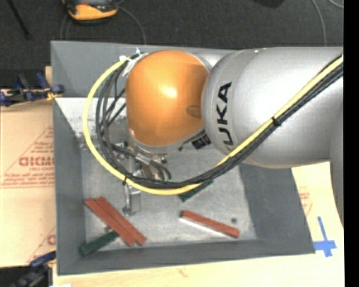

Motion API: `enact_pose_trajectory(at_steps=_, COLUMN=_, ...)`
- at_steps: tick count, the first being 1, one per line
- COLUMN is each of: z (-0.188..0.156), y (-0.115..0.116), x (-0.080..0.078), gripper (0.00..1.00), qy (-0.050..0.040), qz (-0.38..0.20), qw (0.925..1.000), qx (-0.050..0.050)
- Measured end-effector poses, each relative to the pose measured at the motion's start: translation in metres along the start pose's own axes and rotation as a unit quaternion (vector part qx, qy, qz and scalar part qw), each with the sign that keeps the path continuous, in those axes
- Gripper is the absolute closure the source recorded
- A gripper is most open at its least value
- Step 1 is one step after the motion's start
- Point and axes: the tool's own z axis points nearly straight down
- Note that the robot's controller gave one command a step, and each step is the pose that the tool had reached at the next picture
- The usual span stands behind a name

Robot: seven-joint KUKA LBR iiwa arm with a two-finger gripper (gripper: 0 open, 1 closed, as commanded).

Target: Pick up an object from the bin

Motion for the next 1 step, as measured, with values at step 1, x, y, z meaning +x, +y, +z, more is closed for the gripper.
enact_pose_trajectory(at_steps=1, z=-0.0022, y=-0.0003, x=-0.0013, gripper=0.00, qy=-0.0026, qz=0.001, qw=1.0000, qx=0.000)
